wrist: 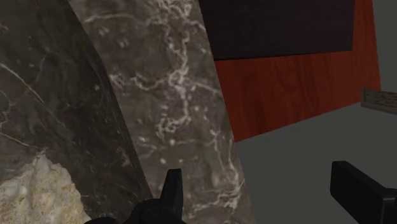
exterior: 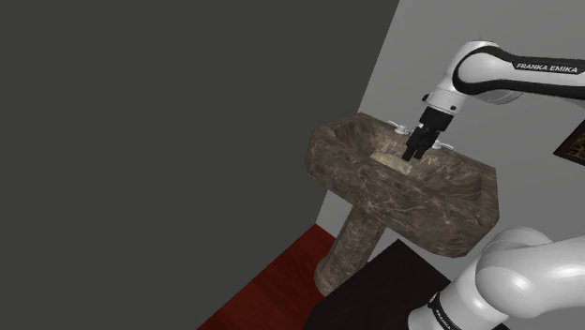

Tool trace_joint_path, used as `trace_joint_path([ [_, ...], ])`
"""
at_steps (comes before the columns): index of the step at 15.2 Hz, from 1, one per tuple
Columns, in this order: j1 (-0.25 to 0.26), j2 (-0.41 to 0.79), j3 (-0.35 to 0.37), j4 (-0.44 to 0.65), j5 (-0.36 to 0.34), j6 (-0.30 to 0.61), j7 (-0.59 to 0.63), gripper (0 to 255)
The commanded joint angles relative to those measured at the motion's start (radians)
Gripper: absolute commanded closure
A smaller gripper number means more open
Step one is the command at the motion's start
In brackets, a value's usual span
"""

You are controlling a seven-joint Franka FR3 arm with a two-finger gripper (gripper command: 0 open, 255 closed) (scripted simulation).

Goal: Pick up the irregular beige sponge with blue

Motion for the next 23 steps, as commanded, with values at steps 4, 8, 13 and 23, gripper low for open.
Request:
trace_joint_path([
  [4,0.01,0.151,-0.123,0.067,-0.009,0.091,-0.155,0],
  [8,0.027,0.287,-0.221,0.139,0.02,0.15,-0.288,0],
  [13,0.047,0.493,-0.337,0.263,0.122,0.2,-0.48,0],
  [23,-0.047,0.899,-0.4,0.525,0.411,0.198,-0.811,0],
])
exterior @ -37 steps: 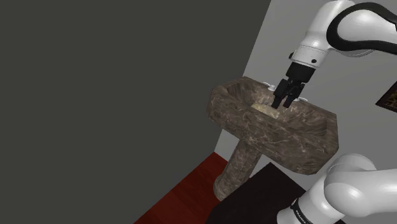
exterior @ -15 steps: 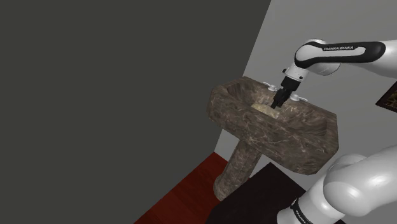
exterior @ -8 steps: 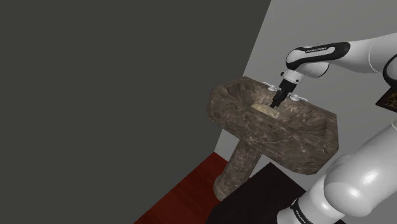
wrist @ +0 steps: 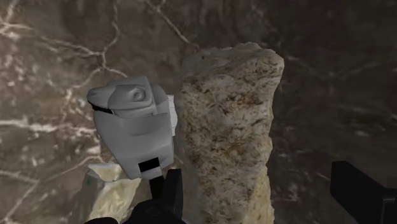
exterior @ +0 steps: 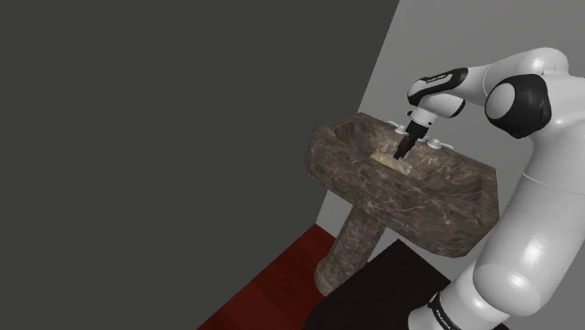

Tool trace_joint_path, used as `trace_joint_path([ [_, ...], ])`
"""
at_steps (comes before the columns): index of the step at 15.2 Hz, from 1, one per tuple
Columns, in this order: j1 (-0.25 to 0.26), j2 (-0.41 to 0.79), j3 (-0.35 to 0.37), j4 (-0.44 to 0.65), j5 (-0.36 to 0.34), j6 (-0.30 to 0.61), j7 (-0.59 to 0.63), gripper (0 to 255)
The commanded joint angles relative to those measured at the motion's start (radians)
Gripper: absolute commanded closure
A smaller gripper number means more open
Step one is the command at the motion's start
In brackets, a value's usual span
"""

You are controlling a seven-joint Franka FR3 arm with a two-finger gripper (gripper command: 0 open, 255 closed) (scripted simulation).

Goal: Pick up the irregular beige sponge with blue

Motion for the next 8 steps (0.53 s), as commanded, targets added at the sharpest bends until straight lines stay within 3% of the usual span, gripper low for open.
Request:
trace_joint_path([
  [1,-0.011,0.027,0.005,0.001,0.021,0.017,-0.022,0],
  [7,-0.018,0.055,0.014,-0.03,0.047,0.065,-0.045,0],
  [8,-0.018,0.054,0.014,-0.032,0.047,0.066,-0.044,255],
])
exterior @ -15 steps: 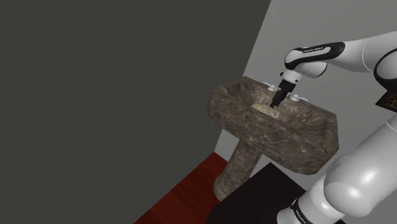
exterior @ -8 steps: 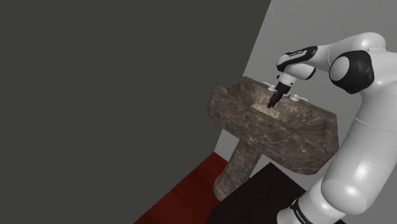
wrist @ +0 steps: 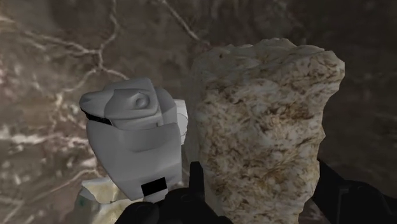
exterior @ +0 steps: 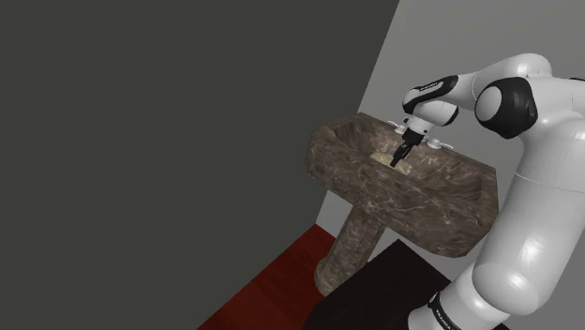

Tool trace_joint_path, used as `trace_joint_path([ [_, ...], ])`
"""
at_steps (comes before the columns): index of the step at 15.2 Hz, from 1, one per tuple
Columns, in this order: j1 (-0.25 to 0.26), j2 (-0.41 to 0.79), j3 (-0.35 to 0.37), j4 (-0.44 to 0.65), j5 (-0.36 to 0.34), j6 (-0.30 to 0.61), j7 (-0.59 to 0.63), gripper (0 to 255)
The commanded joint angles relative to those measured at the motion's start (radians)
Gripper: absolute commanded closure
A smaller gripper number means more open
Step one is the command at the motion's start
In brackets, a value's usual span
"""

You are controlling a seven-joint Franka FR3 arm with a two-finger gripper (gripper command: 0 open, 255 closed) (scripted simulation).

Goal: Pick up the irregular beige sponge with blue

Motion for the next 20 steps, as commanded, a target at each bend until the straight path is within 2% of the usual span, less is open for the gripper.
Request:
trace_joint_path([
  [1,-0.001,0.002,0.0,-0.002,0.001,0.003,-0.002,255],
  [9,-0.001,0.003,0.0,0.0,0.001,0.001,-0.001,255],
  [20,0.012,-0.059,-0.018,0.082,-0.055,-0.119,0.05,255],
])
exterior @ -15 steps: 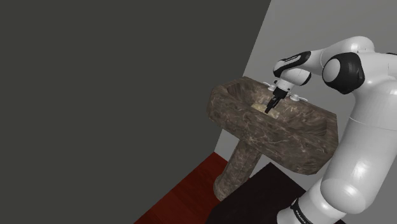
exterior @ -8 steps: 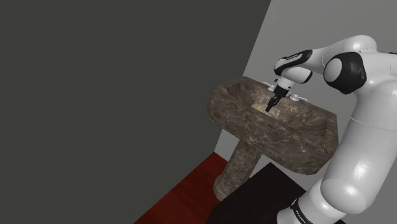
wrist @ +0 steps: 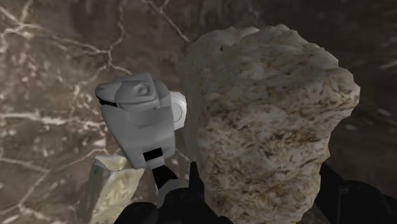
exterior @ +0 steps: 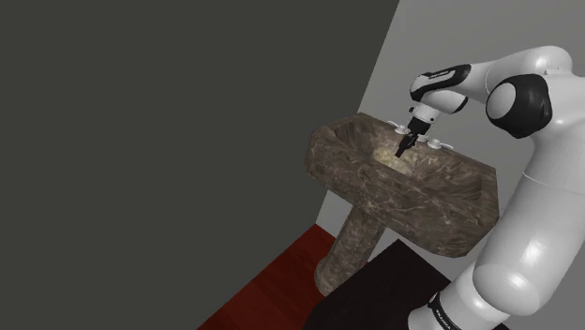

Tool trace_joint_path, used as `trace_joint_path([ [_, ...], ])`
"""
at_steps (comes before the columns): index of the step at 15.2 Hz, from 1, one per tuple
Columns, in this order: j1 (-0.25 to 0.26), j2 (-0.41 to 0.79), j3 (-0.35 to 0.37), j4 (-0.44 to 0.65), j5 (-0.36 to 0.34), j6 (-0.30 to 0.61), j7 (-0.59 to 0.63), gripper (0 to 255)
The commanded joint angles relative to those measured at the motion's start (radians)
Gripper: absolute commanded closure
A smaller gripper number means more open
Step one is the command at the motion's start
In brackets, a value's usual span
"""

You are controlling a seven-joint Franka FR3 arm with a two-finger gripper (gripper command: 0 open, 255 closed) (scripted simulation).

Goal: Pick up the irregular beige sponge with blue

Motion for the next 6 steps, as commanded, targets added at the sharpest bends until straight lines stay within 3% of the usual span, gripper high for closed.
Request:
trace_joint_path([
  [1,-0.001,-0.006,-0.003,0.024,-0.006,-0.026,0.007,255],
  [6,0.0,-0.018,-0.006,0.053,-0.017,-0.063,0.019,255],
])
